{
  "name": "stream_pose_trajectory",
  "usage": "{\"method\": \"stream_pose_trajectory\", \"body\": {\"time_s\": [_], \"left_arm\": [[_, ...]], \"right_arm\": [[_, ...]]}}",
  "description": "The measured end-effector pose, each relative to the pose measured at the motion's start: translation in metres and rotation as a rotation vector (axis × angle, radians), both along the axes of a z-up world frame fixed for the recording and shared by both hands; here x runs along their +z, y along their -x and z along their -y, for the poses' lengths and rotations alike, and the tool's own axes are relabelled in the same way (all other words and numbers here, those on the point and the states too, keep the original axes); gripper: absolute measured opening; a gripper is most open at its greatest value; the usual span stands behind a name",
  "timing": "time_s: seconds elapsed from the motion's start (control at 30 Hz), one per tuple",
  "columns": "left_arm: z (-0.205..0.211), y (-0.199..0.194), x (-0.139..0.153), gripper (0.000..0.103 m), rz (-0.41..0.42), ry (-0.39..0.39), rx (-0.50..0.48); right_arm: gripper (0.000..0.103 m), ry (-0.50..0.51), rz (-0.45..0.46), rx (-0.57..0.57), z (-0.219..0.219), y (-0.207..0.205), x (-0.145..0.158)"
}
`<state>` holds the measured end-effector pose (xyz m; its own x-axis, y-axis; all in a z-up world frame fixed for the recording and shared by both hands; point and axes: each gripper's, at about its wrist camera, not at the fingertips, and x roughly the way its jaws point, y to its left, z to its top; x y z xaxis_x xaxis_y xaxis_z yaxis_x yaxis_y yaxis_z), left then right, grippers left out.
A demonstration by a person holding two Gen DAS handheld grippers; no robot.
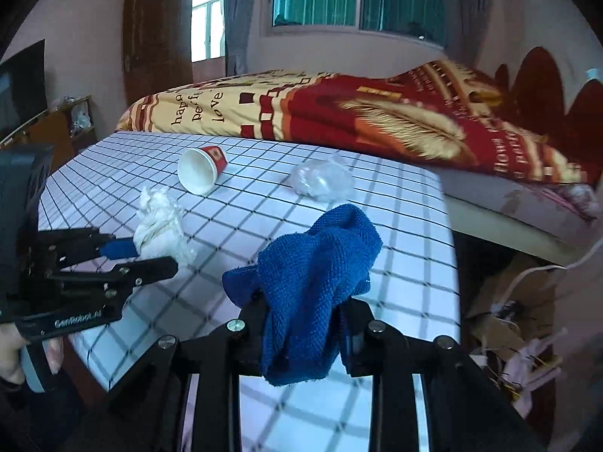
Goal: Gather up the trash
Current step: 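Grasp the blue cloth with the right tool while the left grasps the white tissue, then carry the blue cloth and white tissue over the bucket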
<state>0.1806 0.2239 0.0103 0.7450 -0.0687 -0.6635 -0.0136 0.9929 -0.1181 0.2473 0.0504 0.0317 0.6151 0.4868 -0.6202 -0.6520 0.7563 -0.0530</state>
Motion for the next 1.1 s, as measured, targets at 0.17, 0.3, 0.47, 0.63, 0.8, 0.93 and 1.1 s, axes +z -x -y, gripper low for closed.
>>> {"method": "stream_pose_trajectory", "body": {"time_s": [0.17, 0.3, 0.47, 0.63, 0.8, 0.93, 1.1], "left_arm": [[0.032, 0.011, 0.002, 0.037, 0.018, 0.018, -0.07], [0.061, 0.018, 0.003, 0.037, 0.034, 0.022, -0.118], [0.084, 0.024, 0.002, 0.037, 0.022, 0.022, -0.161], [0.107, 0.027, -0.002, 0.037, 0.012, -0.002, -0.193], [0.138, 0.033, -0.003, 0.037, 0.011, -0.017, -0.24], [0.17, 0.037, -0.001, 0.037, 0.018, -0.026, -0.302], [0.207, 0.043, -0.001, 0.037, 0.022, -0.021, -0.371]], "right_arm": [[0.029, 0.024, 0.026, -0.068, 0.049, 0.037, 0.006], [0.029, 0.033, 0.042, -0.122, 0.084, 0.06, 0.014], [0.029, 0.031, 0.062, -0.186, 0.132, 0.084, 0.021], [0.029, 0.052, 0.085, -0.238, 0.172, 0.099, 0.016], [0.029, 0.041, 0.082, -0.307, 0.215, 0.111, 0.01], [0.029, 0.039, 0.085, -0.361, 0.246, 0.121, 0.008], [0.029, 0.038, 0.07, -0.42, 0.278, 0.136, 0.0]]}}
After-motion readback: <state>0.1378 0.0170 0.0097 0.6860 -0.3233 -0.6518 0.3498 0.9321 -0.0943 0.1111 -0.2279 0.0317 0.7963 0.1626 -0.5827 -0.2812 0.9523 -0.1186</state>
